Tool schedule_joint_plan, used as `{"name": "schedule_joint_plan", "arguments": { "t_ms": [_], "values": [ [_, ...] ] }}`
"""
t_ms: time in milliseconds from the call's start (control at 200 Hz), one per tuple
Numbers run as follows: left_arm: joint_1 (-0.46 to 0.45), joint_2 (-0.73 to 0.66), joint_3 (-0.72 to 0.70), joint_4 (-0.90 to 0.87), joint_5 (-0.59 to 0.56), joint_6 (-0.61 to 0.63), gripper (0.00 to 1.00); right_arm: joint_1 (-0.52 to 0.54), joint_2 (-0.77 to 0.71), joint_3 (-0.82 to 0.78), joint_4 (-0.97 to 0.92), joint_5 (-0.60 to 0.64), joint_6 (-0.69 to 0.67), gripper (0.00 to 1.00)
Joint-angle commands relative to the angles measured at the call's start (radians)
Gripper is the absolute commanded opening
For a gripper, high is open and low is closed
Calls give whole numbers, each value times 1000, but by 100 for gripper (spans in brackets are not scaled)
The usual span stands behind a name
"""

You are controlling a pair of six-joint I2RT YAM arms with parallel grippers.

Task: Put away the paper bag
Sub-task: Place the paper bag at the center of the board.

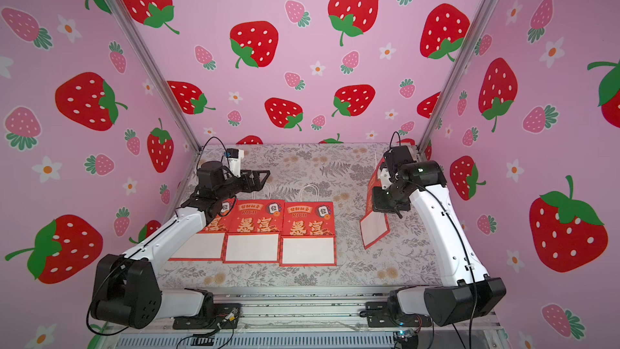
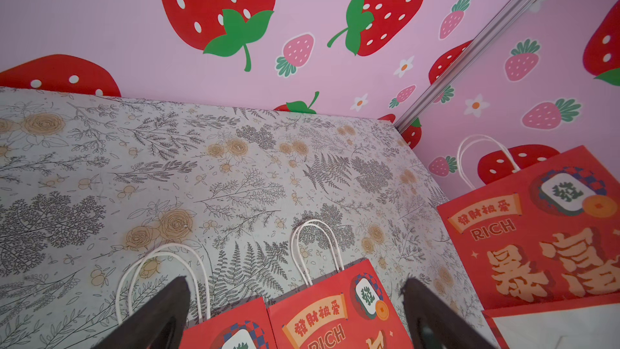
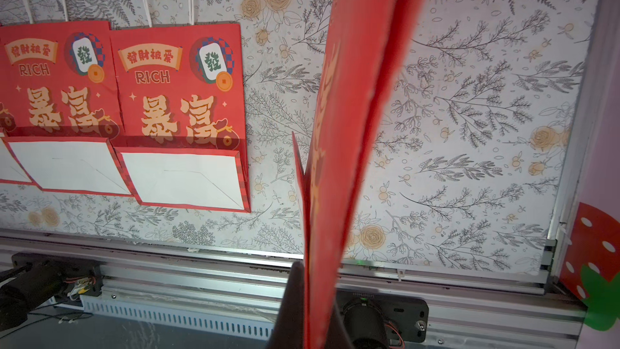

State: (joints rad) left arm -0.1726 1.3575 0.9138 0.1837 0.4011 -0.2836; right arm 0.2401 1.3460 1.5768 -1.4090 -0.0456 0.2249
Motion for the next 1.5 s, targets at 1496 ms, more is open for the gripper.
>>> {"name": "schedule_joint_plan", "arguments": {
  "t_ms": [1496],
  "values": [
    [-31,28,12,19,-26,79,99,-135,241,-265,120,-83,14,0]
  ]
}}
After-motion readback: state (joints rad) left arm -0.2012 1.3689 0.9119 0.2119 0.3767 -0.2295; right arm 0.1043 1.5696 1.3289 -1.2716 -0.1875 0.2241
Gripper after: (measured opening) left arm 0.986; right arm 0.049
